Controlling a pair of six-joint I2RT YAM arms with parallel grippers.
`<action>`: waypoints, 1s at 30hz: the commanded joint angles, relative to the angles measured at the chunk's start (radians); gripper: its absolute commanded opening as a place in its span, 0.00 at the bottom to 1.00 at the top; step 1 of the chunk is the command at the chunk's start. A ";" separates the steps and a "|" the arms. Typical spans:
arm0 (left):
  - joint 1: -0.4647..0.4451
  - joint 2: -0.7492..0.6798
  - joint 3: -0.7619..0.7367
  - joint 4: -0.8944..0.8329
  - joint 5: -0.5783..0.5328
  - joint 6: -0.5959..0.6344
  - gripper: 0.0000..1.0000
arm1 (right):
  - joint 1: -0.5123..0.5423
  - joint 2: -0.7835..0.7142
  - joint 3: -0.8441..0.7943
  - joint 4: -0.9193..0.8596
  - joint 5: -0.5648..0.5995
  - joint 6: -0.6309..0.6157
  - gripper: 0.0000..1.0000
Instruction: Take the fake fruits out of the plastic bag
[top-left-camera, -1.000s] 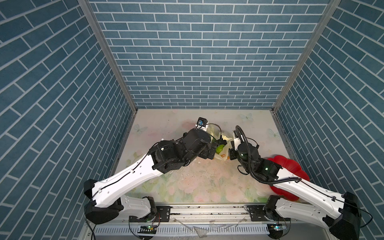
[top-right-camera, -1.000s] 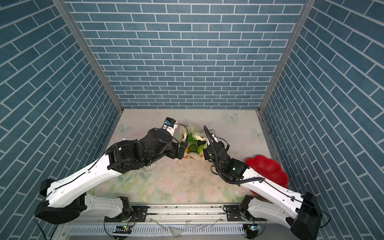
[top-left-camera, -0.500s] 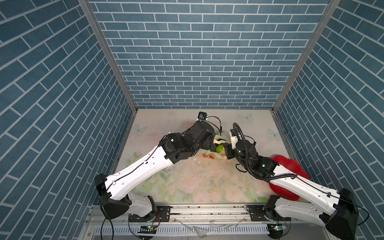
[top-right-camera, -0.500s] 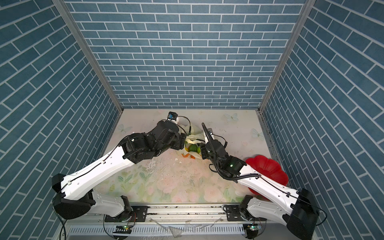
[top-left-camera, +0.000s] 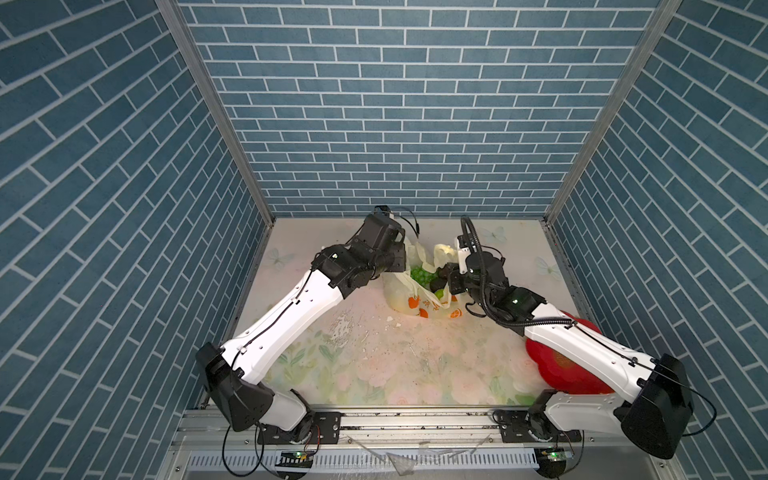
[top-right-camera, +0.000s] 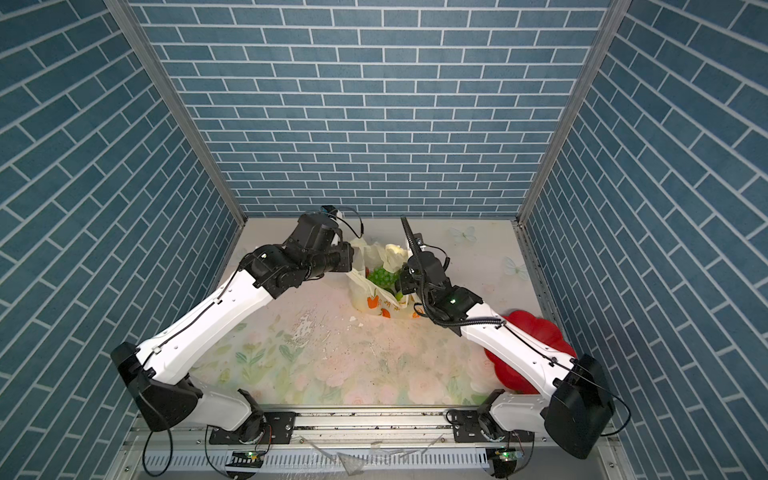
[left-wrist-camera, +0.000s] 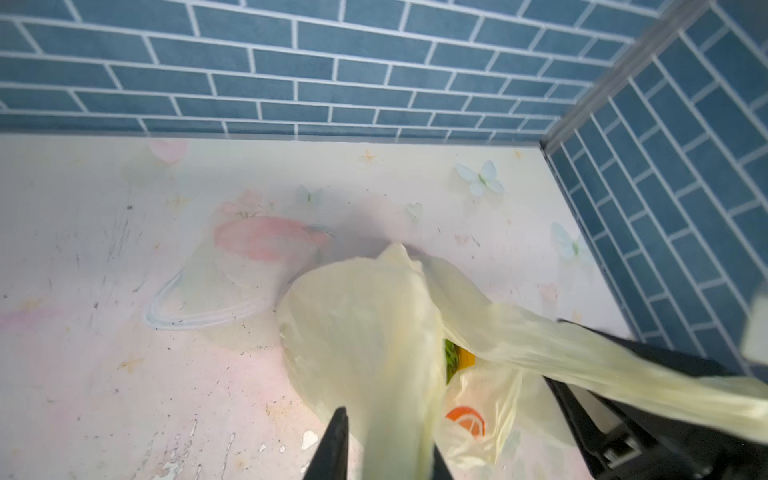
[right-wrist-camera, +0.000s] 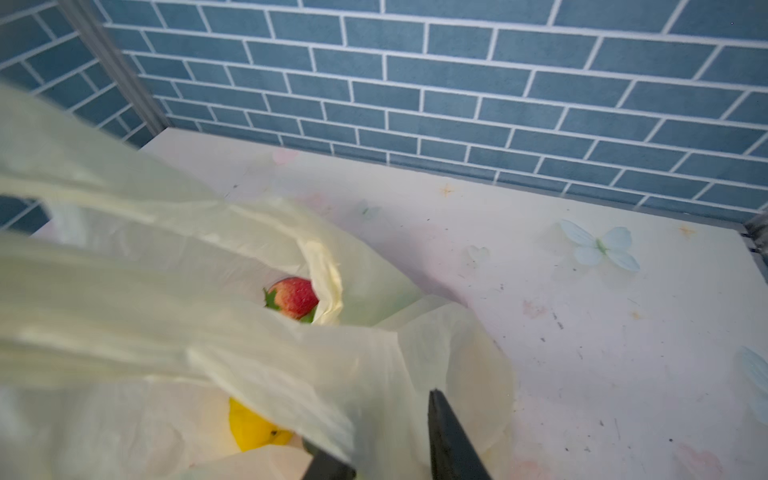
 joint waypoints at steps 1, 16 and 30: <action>0.112 0.045 -0.015 0.137 0.082 -0.015 0.17 | -0.094 0.049 0.136 0.011 -0.110 0.076 0.24; 0.357 -0.032 0.005 0.337 0.189 -0.154 0.00 | -0.327 0.146 0.296 0.051 -0.380 0.325 0.00; 0.426 -0.145 -0.780 0.664 0.261 -0.347 0.00 | -0.377 0.128 -0.320 0.544 -0.477 0.731 0.00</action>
